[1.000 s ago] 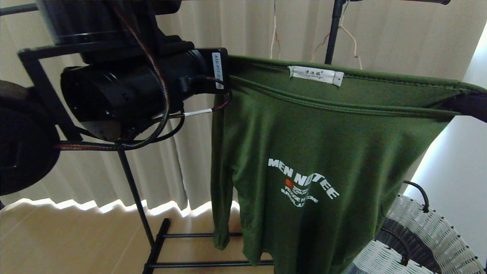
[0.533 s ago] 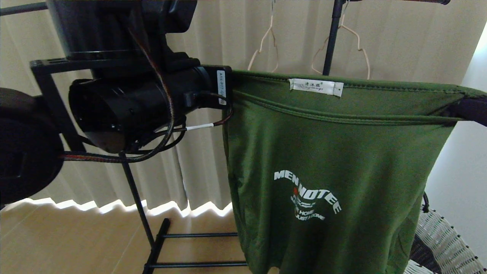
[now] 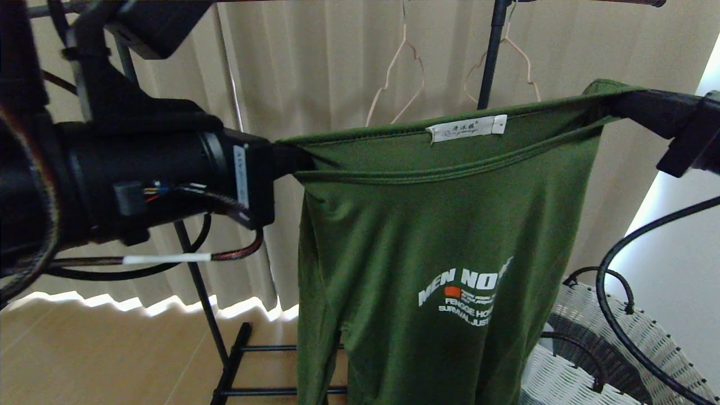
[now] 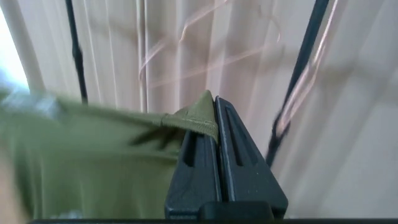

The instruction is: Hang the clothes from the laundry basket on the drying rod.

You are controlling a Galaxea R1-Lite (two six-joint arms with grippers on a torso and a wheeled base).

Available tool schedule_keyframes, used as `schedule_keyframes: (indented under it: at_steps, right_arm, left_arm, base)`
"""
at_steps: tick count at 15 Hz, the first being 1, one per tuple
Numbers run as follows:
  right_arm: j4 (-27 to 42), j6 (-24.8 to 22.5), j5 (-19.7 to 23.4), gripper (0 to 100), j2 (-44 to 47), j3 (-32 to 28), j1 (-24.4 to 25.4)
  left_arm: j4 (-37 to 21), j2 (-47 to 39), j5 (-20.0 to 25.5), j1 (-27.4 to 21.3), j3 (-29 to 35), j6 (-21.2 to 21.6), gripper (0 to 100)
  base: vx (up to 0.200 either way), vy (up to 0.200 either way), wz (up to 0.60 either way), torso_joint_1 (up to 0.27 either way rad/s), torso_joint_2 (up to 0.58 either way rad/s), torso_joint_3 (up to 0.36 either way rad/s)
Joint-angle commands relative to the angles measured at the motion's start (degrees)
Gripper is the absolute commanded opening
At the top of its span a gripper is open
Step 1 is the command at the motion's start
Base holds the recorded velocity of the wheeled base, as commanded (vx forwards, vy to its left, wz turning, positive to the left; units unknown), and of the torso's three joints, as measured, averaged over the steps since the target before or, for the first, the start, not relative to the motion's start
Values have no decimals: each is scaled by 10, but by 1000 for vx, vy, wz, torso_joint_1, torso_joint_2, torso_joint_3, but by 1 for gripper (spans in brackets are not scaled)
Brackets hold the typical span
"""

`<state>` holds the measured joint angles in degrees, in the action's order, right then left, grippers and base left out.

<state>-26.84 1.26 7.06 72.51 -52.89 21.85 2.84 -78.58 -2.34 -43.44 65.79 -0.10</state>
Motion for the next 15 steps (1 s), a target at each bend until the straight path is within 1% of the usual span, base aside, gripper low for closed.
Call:
schedule_keyframes:
  at_steps: [1,2,3,4,6,9,10,12,13,14,15]
  right_arm:
    - [-20,8,1,0,58,-31,-2]
    - [-21,8,1,0,60,-34,-1]
    - [-22,20,1,0,70,-47,-2]
    - [-29,29,7,0,76,-50,-1]
    - [-37,28,13,0,80,-50,0]
    - [-37,28,12,0,75,-47,-1]
    - [-37,27,12,0,62,-43,-1]
    - [-30,25,11,0,38,-41,0]
    - [-28,24,11,0,20,-44,-1]
    - [-26,24,12,0,10,-47,0]
    - [-23,24,12,0,2,-46,0]
  left_arm:
    - [-12,62,64,-1,-24,2,0]
    - [-11,64,73,-1,-25,2,0]
    - [-10,77,119,-7,-32,4,0]
    - [-10,83,132,-17,-35,4,0]
    - [-5,89,133,-29,-37,4,0]
    - [-4,89,132,-29,-39,10,0]
    - [-3,86,129,-24,-38,15,0]
    - [-2,80,103,-3,-36,36,0]
    - [11,60,78,14,-42,69,0]
    - [39,45,60,23,-53,83,0]
    - [63,37,51,26,-59,87,0]
  base:
    - [0,0,0,0,0,0]
    - [0,0,0,0,0,0]
    - [0,0,0,0,0,0]
    - [0,0,0,0,0,0]
    - [0,0,0,0,0,0]
    - [0,0,0,0,0,0]
    - [0,0,0,0,0,0]
    - [0,0,0,0,0,0]
    - [0,0,0,0,0,0]
    - [0,0,0,0,0,0]
    - [0,0,0,0,0,0]
